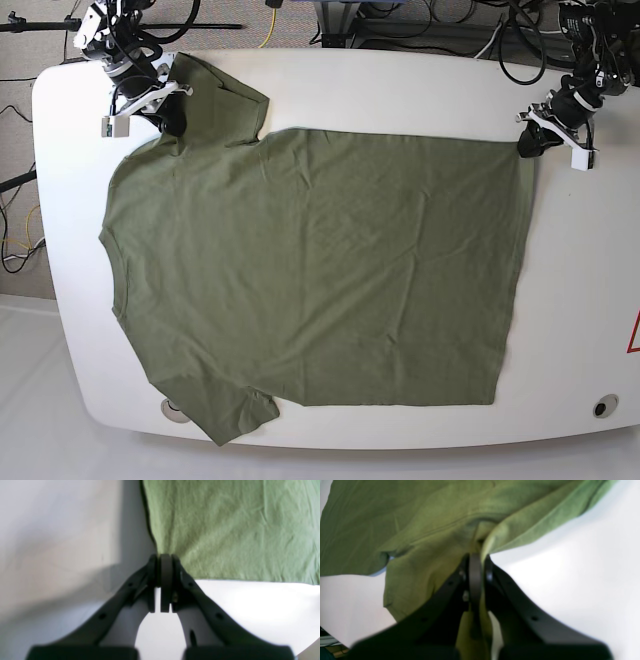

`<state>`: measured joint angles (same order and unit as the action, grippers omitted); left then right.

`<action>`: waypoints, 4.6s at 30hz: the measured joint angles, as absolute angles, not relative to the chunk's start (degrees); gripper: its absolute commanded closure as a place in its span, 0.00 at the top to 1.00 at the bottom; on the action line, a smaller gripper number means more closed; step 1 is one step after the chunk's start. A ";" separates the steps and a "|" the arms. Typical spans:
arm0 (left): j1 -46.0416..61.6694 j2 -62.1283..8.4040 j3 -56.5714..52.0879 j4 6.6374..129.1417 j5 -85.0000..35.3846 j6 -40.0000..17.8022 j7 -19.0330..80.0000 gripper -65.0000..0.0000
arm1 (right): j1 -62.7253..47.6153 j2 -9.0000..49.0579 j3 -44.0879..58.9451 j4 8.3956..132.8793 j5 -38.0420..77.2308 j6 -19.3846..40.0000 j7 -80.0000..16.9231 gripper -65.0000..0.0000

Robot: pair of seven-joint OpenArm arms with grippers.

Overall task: Fold the T-shirt properly
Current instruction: 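Lift the shirt's collar edge with both grippers and pull it taut, then fold the collar edge over the shirt body with both grippers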

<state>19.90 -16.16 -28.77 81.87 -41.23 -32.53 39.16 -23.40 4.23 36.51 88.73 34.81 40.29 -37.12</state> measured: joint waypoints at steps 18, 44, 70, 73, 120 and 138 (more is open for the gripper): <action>21.04 -16.53 -29.10 82.70 -41.69 -32.88 39.59 0.00 | -27.22 3.84 35.94 95.83 33.32 39.48 -39.22 0.00; 27.73 -16.49 -29.98 90.02 -40.38 -32.77 40.16 0.00 | -33.01 3.81 40.36 102.67 32.77 39.68 -40.12 0.00; 20.38 -16.25 -30.26 92.09 -40.51 -33.45 39.90 0.00 | -26.20 7.53 42.48 104.42 32.88 40.10 -40.77 0.00; 19.16 -16.14 -30.15 91.92 -39.86 -33.54 41.10 0.00 | -23.79 7.81 42.57 103.90 31.38 40.23 -41.41 0.00; 11.25 -16.40 -26.70 88.66 -36.12 -28.73 41.47 0.00 | -11.70 8.58 41.54 100.68 24.23 40.62 -40.29 0.00; 3.86 -16.25 -25.76 84.44 -32.16 -29.15 41.12 0.00 | -3.42 11.92 38.65 95.02 19.53 40.53 -40.51 0.00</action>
